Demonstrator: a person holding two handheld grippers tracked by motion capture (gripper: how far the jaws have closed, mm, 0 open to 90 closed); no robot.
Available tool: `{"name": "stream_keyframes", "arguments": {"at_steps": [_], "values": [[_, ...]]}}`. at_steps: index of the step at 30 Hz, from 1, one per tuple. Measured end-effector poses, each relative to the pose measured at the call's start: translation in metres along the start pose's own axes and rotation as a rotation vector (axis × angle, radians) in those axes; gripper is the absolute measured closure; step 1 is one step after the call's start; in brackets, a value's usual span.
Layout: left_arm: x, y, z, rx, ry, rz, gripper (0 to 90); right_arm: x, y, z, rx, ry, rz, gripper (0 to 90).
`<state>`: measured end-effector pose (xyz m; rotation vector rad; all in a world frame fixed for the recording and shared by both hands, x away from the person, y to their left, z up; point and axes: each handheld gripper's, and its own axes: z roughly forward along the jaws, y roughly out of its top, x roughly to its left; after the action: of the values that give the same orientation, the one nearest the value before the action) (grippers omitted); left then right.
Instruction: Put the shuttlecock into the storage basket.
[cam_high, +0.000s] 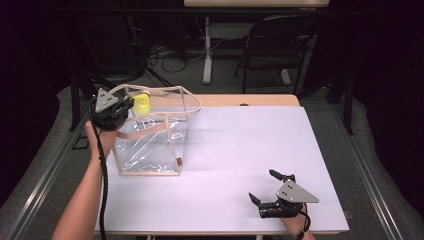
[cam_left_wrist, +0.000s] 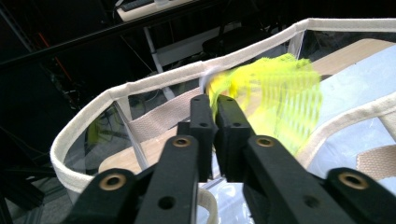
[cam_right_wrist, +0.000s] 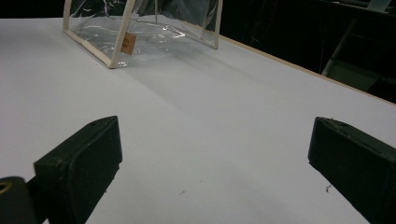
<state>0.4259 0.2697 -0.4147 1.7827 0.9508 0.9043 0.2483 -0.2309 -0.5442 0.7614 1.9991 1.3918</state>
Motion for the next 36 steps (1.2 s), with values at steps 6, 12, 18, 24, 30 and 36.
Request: {"name": "stream_keyframes", "arguments": {"at_steps": [6, 12, 18, 24, 30, 36], "values": [[-0.001, 0.0, -0.002, -0.005, -0.007, -0.006, 75.1, 0.0, 0.0, 0.0, -0.003, -0.002, 0.0, 2.5], [-0.009, 0.005, -0.007, -0.01, -0.059, 0.008, 57.4, 0.0, 0.0, 0.0, -0.004, -0.003, 0.003, 2.6], [-0.021, 0.008, -0.012, -0.015, -0.101, 0.019, 35.1, -0.001, 0.0, -0.001, -0.004, -0.005, 0.003, 2.6], [-0.033, 0.007, -0.017, -0.024, -0.14, 0.036, 19.7, -0.001, 0.0, -0.001, -0.005, -0.005, 0.003, 2.6], [-0.043, 0.003, -0.02, -0.04, -0.17, 0.04, 12.9, -0.001, 0.0, -0.001, -0.006, -0.004, 0.002, 2.6], [-0.051, 0.0, -0.022, -0.022, -0.193, 0.043, 6.0, -0.001, 0.001, -0.001, -0.009, -0.005, 0.0, 2.6]]}}
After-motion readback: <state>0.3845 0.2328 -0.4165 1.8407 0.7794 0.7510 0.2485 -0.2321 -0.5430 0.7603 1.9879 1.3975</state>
